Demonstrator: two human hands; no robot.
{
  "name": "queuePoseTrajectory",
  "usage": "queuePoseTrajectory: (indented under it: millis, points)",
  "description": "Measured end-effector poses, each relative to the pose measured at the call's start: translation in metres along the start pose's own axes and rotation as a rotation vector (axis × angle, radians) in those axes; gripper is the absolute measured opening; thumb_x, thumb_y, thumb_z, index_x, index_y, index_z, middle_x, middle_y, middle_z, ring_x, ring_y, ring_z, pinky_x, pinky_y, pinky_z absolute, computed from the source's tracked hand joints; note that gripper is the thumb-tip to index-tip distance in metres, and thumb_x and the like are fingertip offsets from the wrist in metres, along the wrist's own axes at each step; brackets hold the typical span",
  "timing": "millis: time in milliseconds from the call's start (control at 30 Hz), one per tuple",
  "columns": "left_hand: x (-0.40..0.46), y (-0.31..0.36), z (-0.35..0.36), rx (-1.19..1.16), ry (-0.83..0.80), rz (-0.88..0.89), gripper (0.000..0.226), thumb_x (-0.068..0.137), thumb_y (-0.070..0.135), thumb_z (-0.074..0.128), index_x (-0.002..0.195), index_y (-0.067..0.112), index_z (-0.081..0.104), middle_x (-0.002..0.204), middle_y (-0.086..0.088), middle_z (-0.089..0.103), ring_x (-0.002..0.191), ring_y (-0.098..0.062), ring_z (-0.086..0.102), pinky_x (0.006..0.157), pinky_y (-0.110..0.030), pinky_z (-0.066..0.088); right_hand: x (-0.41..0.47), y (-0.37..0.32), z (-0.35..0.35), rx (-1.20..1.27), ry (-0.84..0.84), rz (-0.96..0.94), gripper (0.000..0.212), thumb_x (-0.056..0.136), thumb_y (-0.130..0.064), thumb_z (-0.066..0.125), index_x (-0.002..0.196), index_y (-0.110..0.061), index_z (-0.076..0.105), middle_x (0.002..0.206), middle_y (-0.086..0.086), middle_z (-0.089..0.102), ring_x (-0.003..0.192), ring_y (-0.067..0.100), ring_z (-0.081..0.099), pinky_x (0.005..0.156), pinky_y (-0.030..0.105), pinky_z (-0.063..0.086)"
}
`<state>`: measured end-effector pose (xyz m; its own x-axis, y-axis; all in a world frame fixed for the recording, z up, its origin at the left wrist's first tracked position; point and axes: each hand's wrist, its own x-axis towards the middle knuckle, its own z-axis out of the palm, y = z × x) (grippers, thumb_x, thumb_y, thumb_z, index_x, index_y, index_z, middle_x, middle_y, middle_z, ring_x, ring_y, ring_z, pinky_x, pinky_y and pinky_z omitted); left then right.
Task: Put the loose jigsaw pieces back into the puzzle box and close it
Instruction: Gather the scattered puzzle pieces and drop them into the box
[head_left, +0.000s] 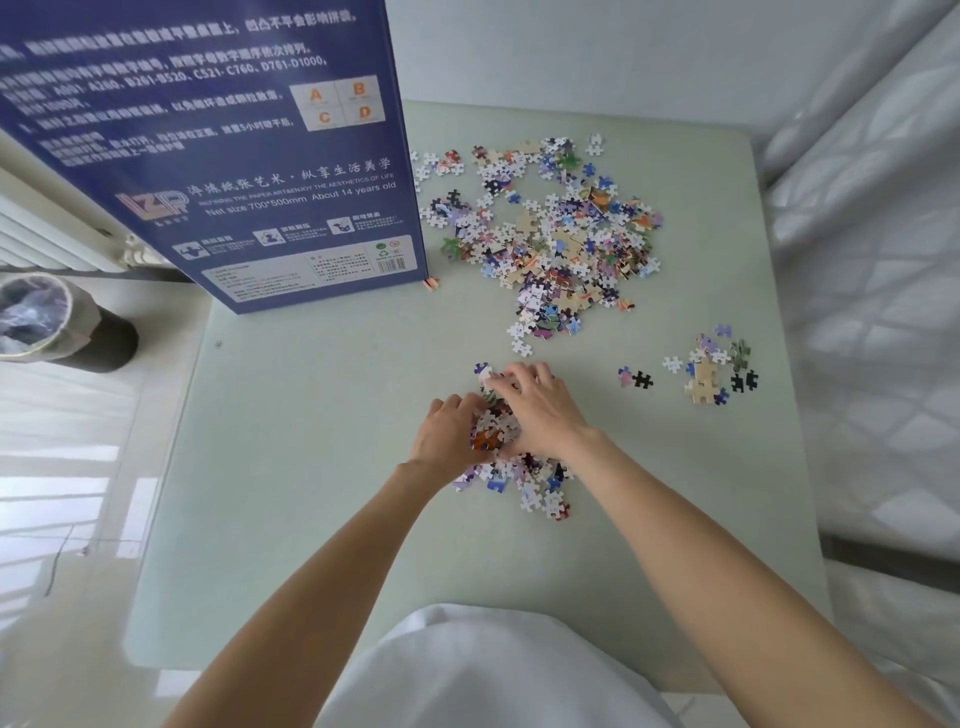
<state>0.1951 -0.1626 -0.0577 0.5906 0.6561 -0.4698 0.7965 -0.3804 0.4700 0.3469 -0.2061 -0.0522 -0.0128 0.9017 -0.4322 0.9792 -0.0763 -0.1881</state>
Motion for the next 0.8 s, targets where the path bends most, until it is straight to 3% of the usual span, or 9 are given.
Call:
queuePoseTrajectory:
  millis: [133, 267, 500, 667, 800]
  points:
    - [0.0, -0.006, -0.003, -0.048, 0.027, 0.006, 0.054, 0.075, 0.028, 0.075, 0.122, 0.021, 0.05, 0.113, -0.004, 0.052, 0.108, -0.022, 0.049, 0.091, -0.027, 0.038, -0.009, 0.003, 0.006, 0.081, 0.009, 0.01, 0.083, 0.066, -0.052, 0.075, 0.133, -0.023, 0.037, 0.123, 0.008, 0.039, 0.11, 0.024, 0.039, 0.085, 0.034, 0.047]
    - [-0.001, -0.01, -0.006, -0.049, 0.039, 0.031, 0.039, 0.078, 0.027, 0.072, 0.114, 0.021, 0.057, 0.107, -0.004, 0.057, 0.1, -0.021, 0.055, 0.086, -0.027, 0.042, -0.022, 0.008, 0.007, 0.165, 0.052, 0.044, 0.054, 0.079, -0.039, 0.069, 0.125, -0.026, 0.043, 0.116, 0.005, 0.041, 0.107, 0.021, 0.041, 0.066, 0.026, 0.044]
    - [-0.001, -0.008, -0.012, -0.042, 0.109, 0.048, 0.022, 0.085, 0.029, 0.065, 0.105, 0.02, 0.067, 0.096, -0.003, 0.065, 0.086, -0.021, 0.061, 0.075, -0.028, 0.045, -0.024, 0.0, 0.005, 0.096, 0.155, 0.07, 0.037, 0.089, -0.017, 0.057, 0.125, -0.017, 0.051, 0.114, 0.01, 0.053, 0.1, 0.026, 0.053, 0.073, 0.034, 0.052]
    - [0.0, -0.014, -0.017, -0.077, 0.139, -0.005, 0.018, 0.088, 0.024, 0.061, 0.101, 0.014, 0.069, 0.092, -0.007, 0.069, 0.084, -0.025, 0.062, 0.071, -0.03, 0.046, -0.019, 0.005, 0.002, 0.153, 0.19, 0.123, 0.038, 0.089, 0.0, 0.054, 0.124, -0.014, 0.057, 0.103, 0.011, 0.064, 0.085, 0.028, 0.064, 0.072, 0.037, 0.055]
    - [-0.001, -0.018, -0.023, -0.154, 0.142, -0.089, 0.014, 0.087, 0.022, 0.062, 0.094, 0.013, 0.07, 0.084, -0.007, 0.07, 0.077, -0.026, 0.063, 0.06, -0.025, 0.041, -0.02, 0.015, 0.0, 0.238, 0.221, 0.171, 0.029, 0.088, -0.005, 0.055, 0.116, -0.012, 0.06, 0.094, 0.009, 0.067, 0.077, 0.025, 0.064, 0.066, 0.03, 0.052]
